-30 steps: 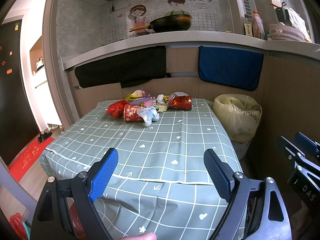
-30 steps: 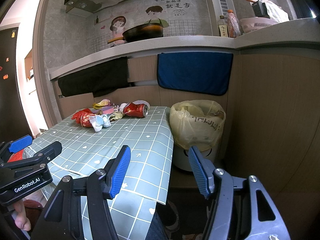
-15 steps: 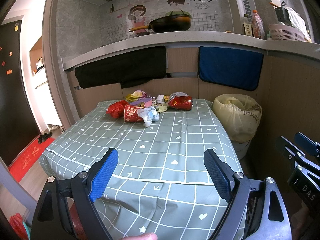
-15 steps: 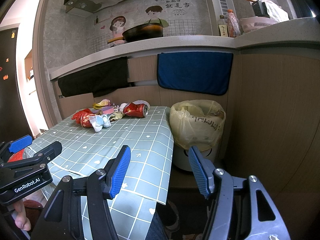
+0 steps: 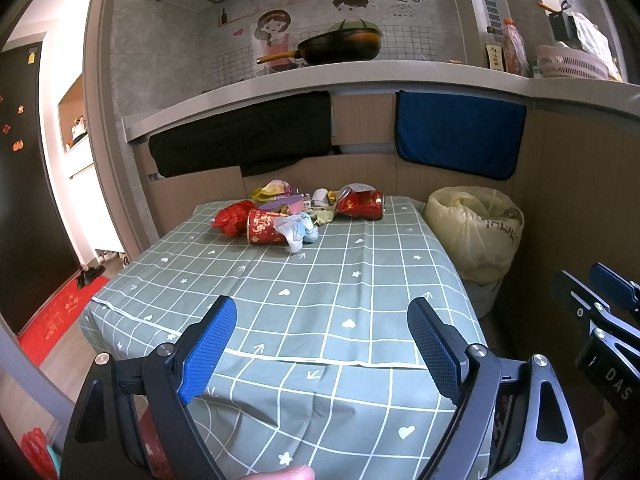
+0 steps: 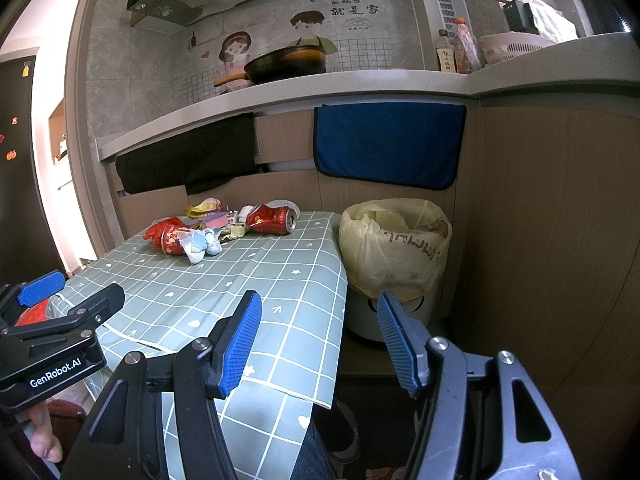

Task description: Collect trash

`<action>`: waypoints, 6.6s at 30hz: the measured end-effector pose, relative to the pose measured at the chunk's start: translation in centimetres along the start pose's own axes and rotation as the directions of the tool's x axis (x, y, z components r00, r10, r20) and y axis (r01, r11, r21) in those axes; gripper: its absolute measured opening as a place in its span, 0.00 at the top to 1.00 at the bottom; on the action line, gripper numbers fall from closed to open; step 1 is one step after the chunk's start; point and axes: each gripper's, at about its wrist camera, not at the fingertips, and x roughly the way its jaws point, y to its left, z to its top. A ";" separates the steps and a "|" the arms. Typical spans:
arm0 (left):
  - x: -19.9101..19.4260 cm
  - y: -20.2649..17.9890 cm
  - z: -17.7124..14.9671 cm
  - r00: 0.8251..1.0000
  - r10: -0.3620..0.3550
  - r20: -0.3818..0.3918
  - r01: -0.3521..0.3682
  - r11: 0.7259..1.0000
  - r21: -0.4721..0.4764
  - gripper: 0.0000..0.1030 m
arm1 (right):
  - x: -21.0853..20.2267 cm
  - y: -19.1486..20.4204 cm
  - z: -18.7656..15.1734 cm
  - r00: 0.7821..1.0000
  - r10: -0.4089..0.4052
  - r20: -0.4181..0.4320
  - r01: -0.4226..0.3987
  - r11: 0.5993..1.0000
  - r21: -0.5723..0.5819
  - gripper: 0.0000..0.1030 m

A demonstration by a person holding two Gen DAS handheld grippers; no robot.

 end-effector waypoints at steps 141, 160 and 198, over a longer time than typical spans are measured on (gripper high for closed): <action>40.5 25.7 9.9 0.895 -0.228 -0.384 0.028 0.887 -0.460 0.45 | 35.0 15.3 7.2 0.860 0.274 -0.431 -0.385 0.902 -0.195 0.76; 21.8 7.2 19.2 0.999 -0.047 -0.023 0.045 0.996 -0.077 0.47 | 26.3 8.2 15.5 0.959 0.218 -0.180 -0.253 0.947 -0.200 0.76; 35.7 -20.4 17.6 0.758 -0.525 -0.386 0.555 0.831 -0.040 0.46 | 32.2 -17.2 14.3 0.967 -0.023 -0.254 0.038 0.998 0.055 0.76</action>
